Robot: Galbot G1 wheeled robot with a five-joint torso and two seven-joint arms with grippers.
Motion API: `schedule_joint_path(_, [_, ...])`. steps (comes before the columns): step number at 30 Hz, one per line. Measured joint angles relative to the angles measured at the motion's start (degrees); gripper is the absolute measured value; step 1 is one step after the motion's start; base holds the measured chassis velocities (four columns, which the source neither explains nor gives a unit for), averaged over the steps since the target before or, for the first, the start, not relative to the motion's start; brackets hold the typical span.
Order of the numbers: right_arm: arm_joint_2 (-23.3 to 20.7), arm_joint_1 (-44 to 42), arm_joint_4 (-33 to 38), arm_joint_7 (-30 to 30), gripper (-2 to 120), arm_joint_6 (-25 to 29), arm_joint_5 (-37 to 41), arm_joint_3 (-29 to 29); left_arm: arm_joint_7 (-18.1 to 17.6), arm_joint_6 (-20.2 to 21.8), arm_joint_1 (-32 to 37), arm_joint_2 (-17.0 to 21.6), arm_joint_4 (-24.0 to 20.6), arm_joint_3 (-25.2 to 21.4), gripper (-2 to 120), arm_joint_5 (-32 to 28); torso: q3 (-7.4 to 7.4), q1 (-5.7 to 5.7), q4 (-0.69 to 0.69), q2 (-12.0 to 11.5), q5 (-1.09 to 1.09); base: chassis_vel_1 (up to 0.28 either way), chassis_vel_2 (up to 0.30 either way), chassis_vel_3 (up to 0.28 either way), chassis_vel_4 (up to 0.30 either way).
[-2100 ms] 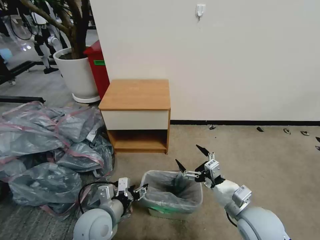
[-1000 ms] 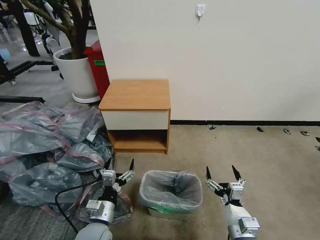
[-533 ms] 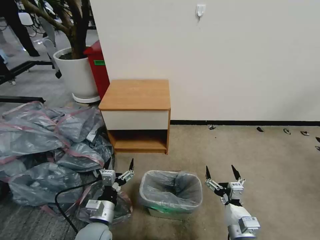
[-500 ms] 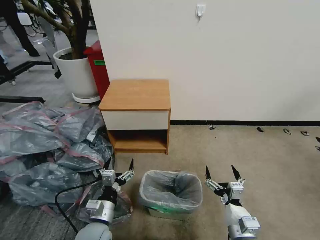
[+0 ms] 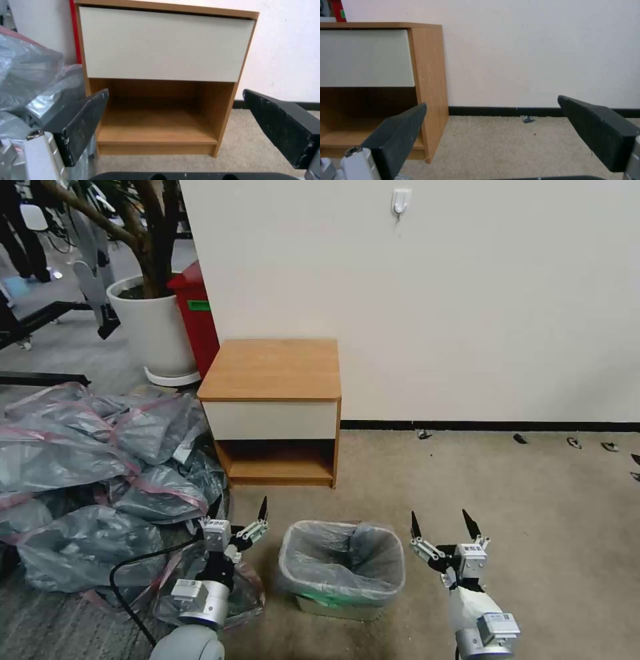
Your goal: Pick up the garbage bag from the table and place it over the trash can.
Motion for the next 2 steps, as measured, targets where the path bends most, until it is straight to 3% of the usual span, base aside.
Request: schedule_joint_path(2, [0.0, 0.0, 0.0, 0.0, 100, 0.0, 0.0, 0.0, 0.0, 0.0, 0.0, 0.0, 0.0, 0.0, 100, 0.0, 0.0, 0.0, 0.0, 0.0, 0.0, 0.0, 0.0, 0.0, 0.0])
